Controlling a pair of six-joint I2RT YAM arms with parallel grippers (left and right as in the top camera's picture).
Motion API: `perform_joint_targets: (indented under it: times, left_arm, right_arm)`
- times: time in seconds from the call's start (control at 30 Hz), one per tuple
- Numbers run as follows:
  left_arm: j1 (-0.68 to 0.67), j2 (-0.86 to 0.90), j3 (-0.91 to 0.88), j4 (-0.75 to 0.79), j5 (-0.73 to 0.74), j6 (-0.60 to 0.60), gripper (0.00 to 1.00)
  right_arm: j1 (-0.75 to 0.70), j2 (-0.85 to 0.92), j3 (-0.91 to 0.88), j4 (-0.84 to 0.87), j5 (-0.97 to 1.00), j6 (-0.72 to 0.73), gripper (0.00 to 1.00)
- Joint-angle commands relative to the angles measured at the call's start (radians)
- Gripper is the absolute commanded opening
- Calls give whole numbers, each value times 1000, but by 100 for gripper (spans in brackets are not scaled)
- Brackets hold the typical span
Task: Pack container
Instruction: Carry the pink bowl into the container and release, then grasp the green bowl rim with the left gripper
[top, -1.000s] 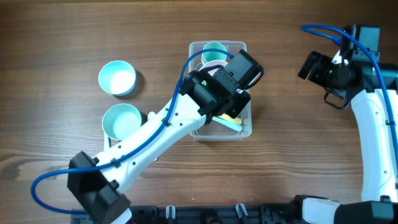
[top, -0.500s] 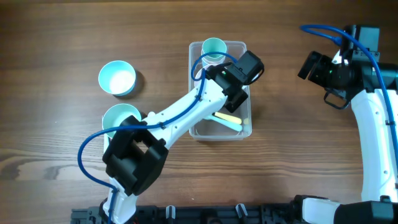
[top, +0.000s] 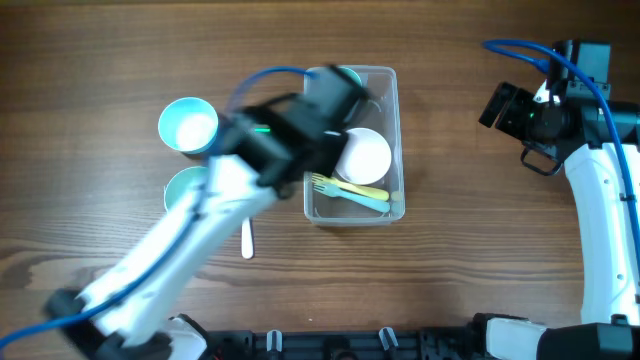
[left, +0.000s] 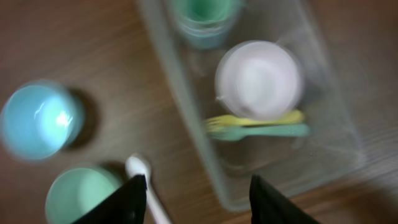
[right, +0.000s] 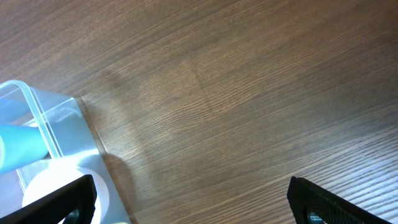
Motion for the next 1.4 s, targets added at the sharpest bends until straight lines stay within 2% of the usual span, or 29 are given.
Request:
perform_joint_targets:
  times: [0.0, 0.07, 0.2, 0.3, 0.37, 0.53, 0.67, 0.73, 0.9, 0.93, 0.97, 1.07, 1.23, 1.37]
  left_arm:
    - [232, -21, 2, -192, -43, -311, 52]
    - [362, -14, -52, -243, 0, -312, 51]
    - [514, -15, -237, -193, 54, -304, 49]
    - [578, -15, -322, -150, 55, -268, 54]
    - [676, -15, -389, -118, 147, -170, 60]
    - [830, -15, -500, -24, 177, -127, 60]
    - [836, -14, -610, 118, 177, -127, 63]
    - [843, -2, -654, 187, 174, -132, 59]
    - [872, 35, -657, 235, 174, -150, 45]
    - [872, 36, -657, 244, 173, -150, 39]
    - [872, 36, -658, 257, 169, -150, 28]
    - [872, 45, -658, 270, 127, -150, 34]
    - [909, 82, -658, 270, 113, -145, 29]
    - [952, 83, -658, 275, 113, -92, 34]
  right_arm:
    - [-3, 10, -7, 2, -9, 0, 100]
    - [-3, 10, -7, 2, -9, 0, 100]
    - [-3, 10, -7, 2, -9, 0, 100]
    - [-3, 10, -7, 2, -9, 0, 100]
    - [-3, 10, -7, 2, -9, 0, 100]
    - [-3, 10, -7, 2, -9, 0, 100]
    - [-3, 10, -7, 2, -9, 0, 100]
    - [-3, 10, -7, 2, -9, 0, 100]
    - [-3, 10, -7, 2, -9, 0, 100]
    - [-3, 10, -7, 2, -9, 0, 100]
    - [-3, 10, -7, 2, -9, 0, 100]
    - [-3, 10, -7, 2, -9, 0, 100]
    - [-3, 10, -7, 2, -9, 0, 100]
    - [-3, 10, -7, 2, -9, 0, 100]
